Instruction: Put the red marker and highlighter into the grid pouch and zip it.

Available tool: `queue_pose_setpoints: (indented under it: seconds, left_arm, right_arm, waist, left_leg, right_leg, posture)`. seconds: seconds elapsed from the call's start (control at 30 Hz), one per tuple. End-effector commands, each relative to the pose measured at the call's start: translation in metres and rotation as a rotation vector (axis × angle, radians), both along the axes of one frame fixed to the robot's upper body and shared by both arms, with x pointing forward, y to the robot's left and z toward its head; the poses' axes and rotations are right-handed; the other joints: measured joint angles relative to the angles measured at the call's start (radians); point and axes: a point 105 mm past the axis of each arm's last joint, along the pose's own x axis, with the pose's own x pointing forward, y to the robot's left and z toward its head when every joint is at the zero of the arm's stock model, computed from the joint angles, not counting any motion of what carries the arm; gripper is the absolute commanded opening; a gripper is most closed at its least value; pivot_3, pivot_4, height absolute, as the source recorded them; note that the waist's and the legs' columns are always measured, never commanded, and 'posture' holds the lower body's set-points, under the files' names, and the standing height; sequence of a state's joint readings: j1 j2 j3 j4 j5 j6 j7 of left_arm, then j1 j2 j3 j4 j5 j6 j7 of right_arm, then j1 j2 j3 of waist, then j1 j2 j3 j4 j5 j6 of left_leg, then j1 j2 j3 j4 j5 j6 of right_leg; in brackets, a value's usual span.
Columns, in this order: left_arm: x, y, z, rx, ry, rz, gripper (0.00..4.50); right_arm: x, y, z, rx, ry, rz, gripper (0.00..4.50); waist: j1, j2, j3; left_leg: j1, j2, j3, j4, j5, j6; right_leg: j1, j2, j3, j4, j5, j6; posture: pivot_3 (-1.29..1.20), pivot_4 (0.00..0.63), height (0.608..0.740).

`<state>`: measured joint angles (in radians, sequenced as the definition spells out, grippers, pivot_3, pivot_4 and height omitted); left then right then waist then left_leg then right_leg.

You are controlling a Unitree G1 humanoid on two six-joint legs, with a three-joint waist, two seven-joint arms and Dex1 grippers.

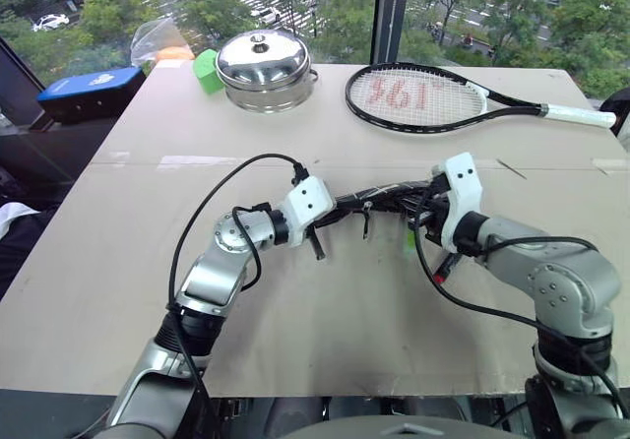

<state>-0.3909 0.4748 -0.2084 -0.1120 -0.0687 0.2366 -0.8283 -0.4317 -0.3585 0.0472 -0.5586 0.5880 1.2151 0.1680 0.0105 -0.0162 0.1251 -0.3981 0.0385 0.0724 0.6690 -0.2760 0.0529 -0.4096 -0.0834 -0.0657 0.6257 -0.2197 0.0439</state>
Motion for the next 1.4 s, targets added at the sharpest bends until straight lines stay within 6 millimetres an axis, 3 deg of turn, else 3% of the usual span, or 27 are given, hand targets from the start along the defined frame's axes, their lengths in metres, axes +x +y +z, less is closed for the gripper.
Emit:
queue_pose_setpoints:
  seconds: [0.03, 0.1, 0.17, 0.23, 0.27, 0.33, 0.57, 0.6, 0.73, 0.87, 1.03, 1.13, 1.23, 1.4]
  left_arm:
    - [0.003, -0.006, 0.017, 0.005, -0.091, 0.001, 0.00]
    - [0.006, -0.005, 0.017, 0.019, -0.098, 0.015, 0.00]
    - [0.011, -0.003, 0.016, 0.042, -0.106, 0.040, 0.00]
    - [0.017, 0.000, 0.015, 0.071, -0.117, 0.063, 0.00]
    - [0.018, 0.001, 0.015, 0.079, -0.119, 0.068, 0.00]
    - [0.019, 0.001, 0.014, 0.084, -0.121, 0.072, 0.00]
    - [0.019, 0.002, 0.012, 0.084, -0.121, 0.081, 0.00]
    - [0.019, 0.002, 0.012, 0.085, -0.120, 0.081, 0.00]
    - [0.019, 0.003, 0.010, 0.085, -0.116, 0.084, 0.00]
    - [0.023, 0.012, 0.008, 0.088, -0.098, 0.121, 0.00]
    - [0.031, 0.029, 0.013, 0.066, -0.088, 0.184, 0.00]
    - [0.031, 0.033, 0.015, 0.057, -0.081, 0.196, 0.00]
    - [0.031, 0.035, 0.014, 0.066, -0.080, 0.198, 0.00]
    - [0.030, 0.034, 0.016, 0.072, -0.089, 0.193, 0.00]
  right_arm:
    - [0.006, 0.025, 0.005, -0.230, -0.199, 0.114, 0.10]
    - [0.006, 0.044, 0.012, -0.311, -0.386, 0.215, 0.10]
    - [0.001, 0.058, 0.003, -0.502, -0.531, 0.386, 0.10]
    - [0.008, 0.060, -0.009, -0.709, -0.600, 0.492, 0.10]
    - [0.012, 0.061, -0.008, -0.724, -0.627, 0.507, 0.30]
    - [0.017, 0.062, -0.007, -0.740, -0.651, 0.528, 0.89]
    - [0.023, 0.059, -0.008, -0.823, -0.692, 0.549, 4.25]
    - [0.023, 0.058, -0.007, -0.826, -0.695, 0.545, 4.44]
    - [0.020, 0.053, -0.008, -0.794, -0.654, 0.523, 4.44]
    - [0.002, 0.029, -0.001, -0.505, -0.428, 0.407, 4.44]
    - [-0.014, 0.002, 0.026, -0.159, -0.238, 0.158, 4.44]
    - [-0.016, -0.012, 0.005, -0.175, -0.032, 0.001, 4.44]
    - [-0.011, -0.012, -0.013, -0.183, 0.086, -0.106, 4.44]
    - [0.011, -0.017, -0.062, -0.198, 0.263, -0.414, 4.44]
  waist:
    - [-0.002, 0.000, 0.000]
    - [-0.004, 0.000, 0.000]
    - [-0.004, 0.000, 0.001]
    - [-0.005, 0.000, 0.001]
    - [-0.005, 0.000, 0.001]
    - [-0.004, -0.001, 0.001]
    - [-0.001, -0.001, 0.001]
    - [-0.001, -0.001, 0.001]
    - [0.002, -0.001, 0.001]
    - [0.007, -0.002, 0.001]
    - [0.000, -0.001, 0.001]
    - [0.002, -0.001, 0.001]
    - [0.002, -0.001, 0.001]
    - [0.001, -0.001, 0.001]
  left_leg:
    - [0.000, 0.000, 0.000, 0.000, 0.000, 0.000]
    - [0.000, -0.001, 0.000, 0.000, 0.000, 0.000]
    - [0.000, -0.001, 0.000, 0.000, 0.000, 0.000]
    - [0.000, -0.001, 0.000, 0.000, 0.000, 0.000]
    - [0.000, -0.001, 0.000, 0.000, 0.000, 0.000]
    - [0.000, -0.001, 0.001, 0.000, 0.000, 0.000]
    - [-0.001, 0.000, 0.001, 0.000, 0.003, -0.005]
    - [-0.001, 0.000, 0.001, 0.000, 0.003, -0.005]
    - [-0.001, 0.000, 0.001, 0.000, 0.003, -0.005]
    - [-0.001, 0.000, 0.000, 0.001, 0.003, -0.005]
    - [-0.001, 0.001, 0.000, 0.001, 0.001, -0.001]
    - [0.000, 0.002, -0.001, 0.001, 0.000, -0.001]
    - [0.000, 0.001, -0.001, 0.001, 0.000, -0.001]
    - [0.000, 0.000, 0.000, 0.000, 0.002, -0.003]
  right_leg:
    - [0.000, 0.000, 0.000, 0.000, 0.000, 0.000]
    - [0.000, 0.000, 0.000, 0.000, 0.000, 0.000]
    - [0.000, 0.001, 0.000, 0.000, 0.000, 0.000]
    - [-0.001, 0.001, 0.000, -0.001, 0.000, 0.000]
    - [0.000, 0.001, 0.000, -0.001, 0.000, 0.000]
    - [0.000, 0.000, 0.000, -0.001, 0.000, 0.001]
    - [-0.001, 0.001, 0.000, -0.001, 0.000, 0.001]
    - [-0.001, 0.001, 0.000, -0.001, 0.000, 0.001]
    - [0.000, 0.000, 0.000, 0.000, 0.000, 0.000]
    - [0.000, 0.000, -0.001, -0.001, 0.000, 0.001]
    - [0.000, 0.000, -0.001, 0.000, 0.000, 0.000]
    - [0.000, 0.001, -0.001, 0.001, 0.000, 0.000]
    - [0.000, 0.000, -0.001, 0.001, 0.000, 0.000]
    - [0.000, 0.000, -0.001, 0.001, 0.000, 0.000]
  posture:
    - [0.00, 0.150, 0.740]
    - [0.00, 0.150, 0.740]
    - [0.00, 0.150, 0.740]
    - [0.00, 0.150, 0.740]
    - [0.00, 0.150, 0.740]
    - [0.00, 0.150, 0.740]
    - [0.00, 0.150, 0.740]
    - [0.00, 0.150, 0.740]
    - [0.00, 0.150, 0.740]
    - [0.00, 0.150, 0.740]
    - [0.00, 0.150, 0.740]
    - [0.00, 0.150, 0.740]
    - [0.00, 0.150, 0.740]
    - [0.00, 0.150, 0.740]
